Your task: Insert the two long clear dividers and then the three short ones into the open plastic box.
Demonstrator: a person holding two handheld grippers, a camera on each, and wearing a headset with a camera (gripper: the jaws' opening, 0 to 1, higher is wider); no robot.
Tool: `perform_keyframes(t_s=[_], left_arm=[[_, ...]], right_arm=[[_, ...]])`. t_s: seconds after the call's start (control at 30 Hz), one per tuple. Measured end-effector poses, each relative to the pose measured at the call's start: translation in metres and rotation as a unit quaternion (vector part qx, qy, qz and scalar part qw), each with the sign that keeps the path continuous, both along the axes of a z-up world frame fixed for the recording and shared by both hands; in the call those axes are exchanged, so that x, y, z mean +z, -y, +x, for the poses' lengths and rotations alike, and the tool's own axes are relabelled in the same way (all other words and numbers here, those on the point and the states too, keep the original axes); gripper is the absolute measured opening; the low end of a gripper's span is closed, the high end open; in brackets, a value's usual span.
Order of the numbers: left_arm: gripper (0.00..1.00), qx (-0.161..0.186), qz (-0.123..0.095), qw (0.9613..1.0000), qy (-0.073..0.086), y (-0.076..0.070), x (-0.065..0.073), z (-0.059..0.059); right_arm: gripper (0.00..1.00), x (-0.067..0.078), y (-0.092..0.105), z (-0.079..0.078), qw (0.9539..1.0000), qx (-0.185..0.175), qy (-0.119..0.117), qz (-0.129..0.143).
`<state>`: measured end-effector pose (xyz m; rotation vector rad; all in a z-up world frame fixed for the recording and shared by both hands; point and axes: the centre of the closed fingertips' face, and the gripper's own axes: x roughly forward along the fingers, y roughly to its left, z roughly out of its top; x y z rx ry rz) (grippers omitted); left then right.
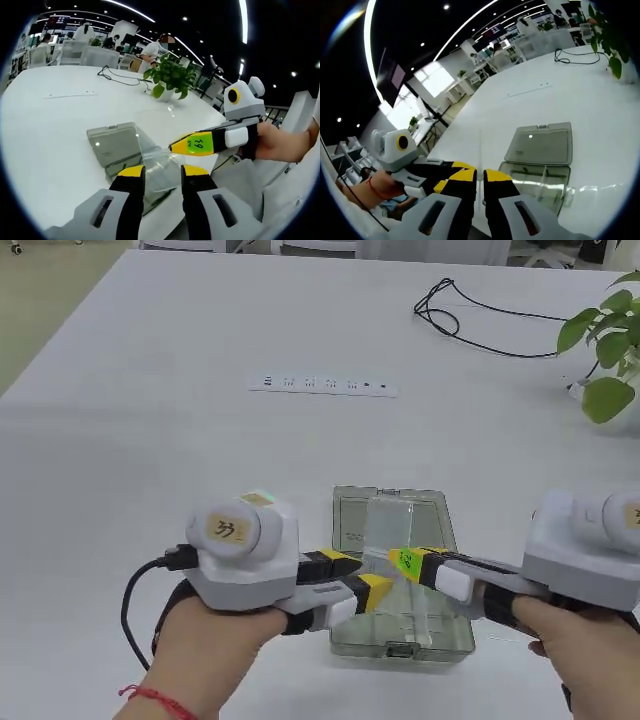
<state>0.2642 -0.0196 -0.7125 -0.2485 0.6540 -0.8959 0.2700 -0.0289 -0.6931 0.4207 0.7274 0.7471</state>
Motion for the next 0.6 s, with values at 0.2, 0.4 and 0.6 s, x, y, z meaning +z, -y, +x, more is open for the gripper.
perform_keyframes(t_s=[0.2, 0.4, 0.6], left_arm=[[0.31, -0.015, 0.013, 0.9998, 0.007, 0.0, -0.003, -0.004], [0.42, -0.027, 0.021, 0.9992, 0.019, -0.007, -0.006, -0.007], [0.5, -0.049, 0.042, 0.9973, 0.035, -0.02, -0.012, -0.012]], right_arm=[[0.07, 0.001, -0.001, 0.001, 1.0, 0.002, -0.004, 0.001], [0.07, 0.002, 0.002, 0.004, 1.0, 0.005, -0.002, -0.003], [0.07, 0.004, 0.003, 0.006, 0.9999, 0.008, 0.001, -0.01]])
